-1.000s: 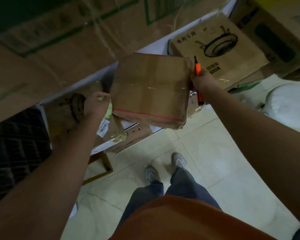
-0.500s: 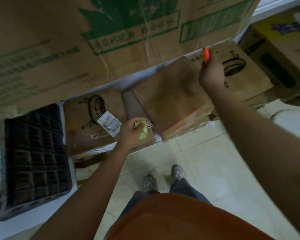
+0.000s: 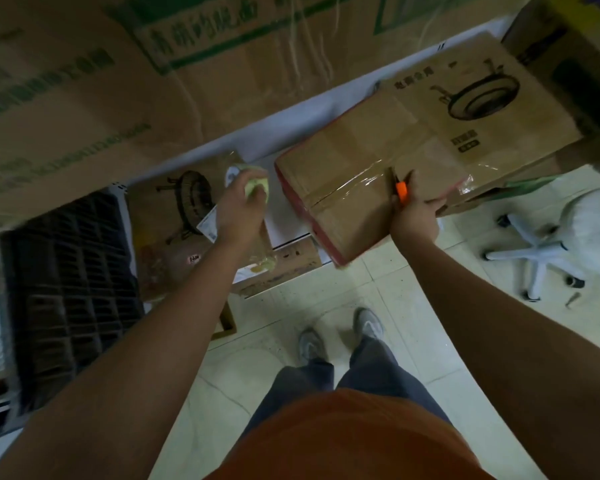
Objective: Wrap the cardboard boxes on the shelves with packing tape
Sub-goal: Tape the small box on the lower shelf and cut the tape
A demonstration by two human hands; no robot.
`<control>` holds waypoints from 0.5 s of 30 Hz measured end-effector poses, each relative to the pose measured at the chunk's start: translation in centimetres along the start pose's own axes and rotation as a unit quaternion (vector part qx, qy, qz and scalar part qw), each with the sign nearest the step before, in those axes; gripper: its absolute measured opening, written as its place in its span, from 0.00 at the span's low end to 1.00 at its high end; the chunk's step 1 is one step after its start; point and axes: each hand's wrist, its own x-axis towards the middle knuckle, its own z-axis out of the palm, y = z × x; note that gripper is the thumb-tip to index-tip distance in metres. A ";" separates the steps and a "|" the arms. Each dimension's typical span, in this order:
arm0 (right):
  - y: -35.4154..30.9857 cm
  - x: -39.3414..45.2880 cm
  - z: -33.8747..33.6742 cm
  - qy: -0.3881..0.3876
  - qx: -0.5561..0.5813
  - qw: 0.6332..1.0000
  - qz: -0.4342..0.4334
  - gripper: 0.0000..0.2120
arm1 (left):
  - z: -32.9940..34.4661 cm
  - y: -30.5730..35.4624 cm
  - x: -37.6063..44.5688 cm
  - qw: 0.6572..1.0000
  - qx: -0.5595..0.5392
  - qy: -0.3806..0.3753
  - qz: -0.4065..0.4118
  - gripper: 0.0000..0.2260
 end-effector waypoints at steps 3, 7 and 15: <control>1.2 0.5 0.4 0.002 -0.034 0.998 -0.057 0.27 | -0.1 0.0 1.9 0.994 0.107 0.018 0.009 0.13; 1.4 1.8 0.5 0.028 -0.074 0.989 -0.125 0.26 | 0.6 -1.4 4.3 0.989 0.134 -0.062 0.009 0.16; 0.4 1.5 2.0 -0.004 0.020 0.999 -0.045 0.39 | 1.5 -0.6 7.9 0.986 0.049 -0.162 0.004 0.19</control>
